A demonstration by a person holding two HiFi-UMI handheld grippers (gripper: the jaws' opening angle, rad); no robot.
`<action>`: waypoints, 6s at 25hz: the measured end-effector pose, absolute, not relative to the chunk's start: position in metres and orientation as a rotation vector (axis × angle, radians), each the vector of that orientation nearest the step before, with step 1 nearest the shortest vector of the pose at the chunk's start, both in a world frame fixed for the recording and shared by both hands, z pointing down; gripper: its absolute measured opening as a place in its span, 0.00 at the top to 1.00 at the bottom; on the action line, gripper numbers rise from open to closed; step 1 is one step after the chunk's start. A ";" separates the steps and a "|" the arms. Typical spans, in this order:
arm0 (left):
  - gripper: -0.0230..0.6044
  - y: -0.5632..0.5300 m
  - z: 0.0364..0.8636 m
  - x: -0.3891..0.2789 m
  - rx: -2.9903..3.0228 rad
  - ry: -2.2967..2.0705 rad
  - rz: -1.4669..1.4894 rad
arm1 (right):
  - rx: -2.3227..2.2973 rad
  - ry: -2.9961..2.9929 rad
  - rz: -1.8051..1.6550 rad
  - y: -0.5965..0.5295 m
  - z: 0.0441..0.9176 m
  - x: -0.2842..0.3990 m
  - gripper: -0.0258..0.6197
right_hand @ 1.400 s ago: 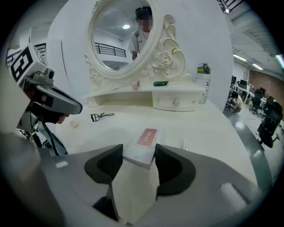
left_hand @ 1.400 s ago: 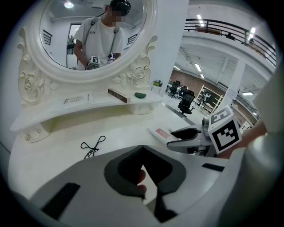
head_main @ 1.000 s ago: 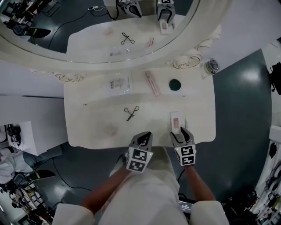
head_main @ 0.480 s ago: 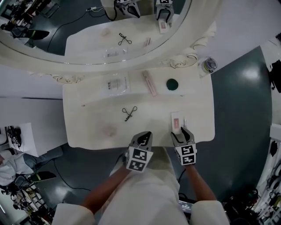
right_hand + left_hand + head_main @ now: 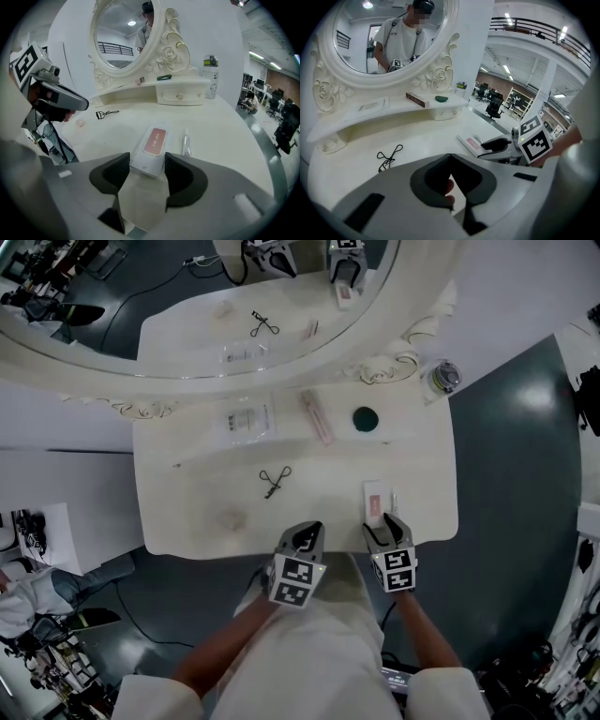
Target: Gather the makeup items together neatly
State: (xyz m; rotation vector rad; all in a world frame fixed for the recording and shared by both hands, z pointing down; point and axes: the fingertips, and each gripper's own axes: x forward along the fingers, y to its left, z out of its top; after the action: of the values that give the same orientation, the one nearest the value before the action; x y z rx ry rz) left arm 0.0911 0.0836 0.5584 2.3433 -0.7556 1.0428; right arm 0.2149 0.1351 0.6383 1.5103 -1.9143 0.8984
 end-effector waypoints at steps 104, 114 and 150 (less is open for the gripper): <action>0.96 0.075 0.533 -0.101 2.322 -0.833 0.883 | 1.893 -1.872 0.927 0.029 0.550 -0.001 0.95; 0.96 0.072 0.544 -0.105 2.320 -0.828 0.878 | 1.901 -1.872 1.041 0.018 0.567 -0.004 0.93; 0.96 0.052 0.559 -0.131 2.273 -0.869 0.922 | 1.930 -1.746 1.267 -0.009 0.621 -0.009 0.89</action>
State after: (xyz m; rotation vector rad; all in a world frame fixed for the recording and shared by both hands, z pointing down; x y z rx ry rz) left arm -0.1308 0.0523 0.5588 2.2728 -0.8692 0.9220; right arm -0.0092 -0.0090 0.6205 1.9300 -1.7457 1.2668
